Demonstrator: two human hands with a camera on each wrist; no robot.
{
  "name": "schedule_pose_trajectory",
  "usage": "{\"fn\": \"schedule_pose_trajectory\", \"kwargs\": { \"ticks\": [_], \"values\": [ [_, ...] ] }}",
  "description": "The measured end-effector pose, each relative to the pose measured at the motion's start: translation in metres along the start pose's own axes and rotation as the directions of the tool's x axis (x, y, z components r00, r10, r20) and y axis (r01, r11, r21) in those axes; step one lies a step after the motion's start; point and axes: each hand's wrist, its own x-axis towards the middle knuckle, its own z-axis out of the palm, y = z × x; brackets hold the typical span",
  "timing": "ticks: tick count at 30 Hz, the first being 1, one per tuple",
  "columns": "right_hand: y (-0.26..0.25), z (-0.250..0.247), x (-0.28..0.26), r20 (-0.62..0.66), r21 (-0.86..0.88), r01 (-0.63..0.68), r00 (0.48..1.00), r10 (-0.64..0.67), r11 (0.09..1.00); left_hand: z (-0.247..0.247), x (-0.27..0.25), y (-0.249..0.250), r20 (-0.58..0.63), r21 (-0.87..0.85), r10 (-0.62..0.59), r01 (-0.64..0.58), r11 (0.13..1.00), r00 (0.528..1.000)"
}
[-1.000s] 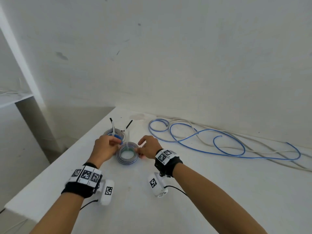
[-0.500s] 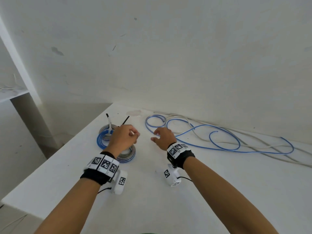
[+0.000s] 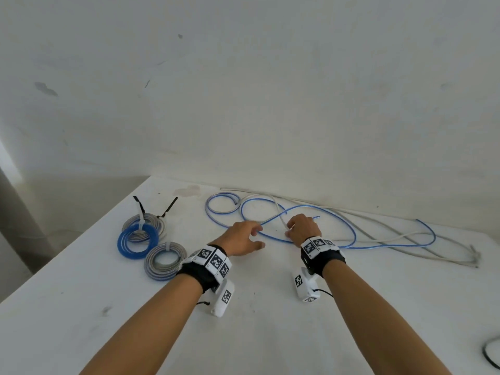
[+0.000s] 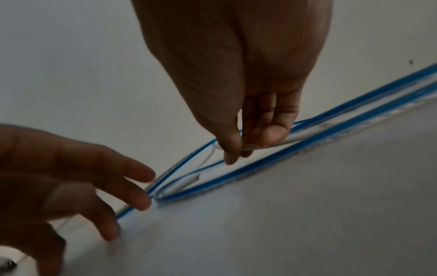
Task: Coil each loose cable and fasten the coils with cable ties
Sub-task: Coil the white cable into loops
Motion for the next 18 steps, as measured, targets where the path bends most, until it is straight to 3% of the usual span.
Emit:
{"fn": "schedule_pose_trajectory", "kwargs": {
  "ticks": [4,6,7,9,11,12,15,18],
  "values": [
    [0.003,-0.025,-0.002,-0.158,0.150,0.133,0.981,-0.109,0.980,0.006,0.013,0.002,-0.021,-0.061,-0.036,0.034,0.998,0.999],
    [0.001,-0.050,-0.007,-0.267,0.237,0.214,0.952,-0.148,0.948,0.006,0.018,0.007,-0.146,-0.140,-0.017,-0.004,0.990,0.989],
    [-0.001,-0.065,-0.010,-0.319,0.268,0.254,0.934,-0.163,0.930,0.005,0.019,0.013,-0.273,-0.191,0.016,-0.071,0.979,0.962],
    [-0.005,-0.091,-0.019,-0.395,0.285,0.342,0.893,-0.216,0.895,-0.002,0.021,0.031,-0.540,-0.216,0.114,-0.268,0.939,0.834],
    [-0.008,-0.113,-0.026,-0.409,0.280,0.417,0.867,-0.286,0.865,-0.014,0.022,0.055,-0.659,-0.216,0.193,-0.429,0.877,0.727],
    [-0.008,-0.121,-0.030,-0.404,0.289,0.448,0.858,-0.317,0.846,-0.021,0.024,0.066,-0.677,-0.219,0.221,-0.479,0.850,0.702],
    [-0.006,-0.137,-0.038,-0.458,0.345,0.534,0.813,-0.358,0.772,-0.040,0.038,0.091,-0.642,-0.126,0.304,-0.487,0.864,0.704],
    [-0.005,-0.146,-0.045,-0.628,0.395,0.591,0.733,-0.263,0.703,-0.053,0.052,0.102,-0.605,-0.021,0.331,-0.430,0.903,0.724]
  ]
}}
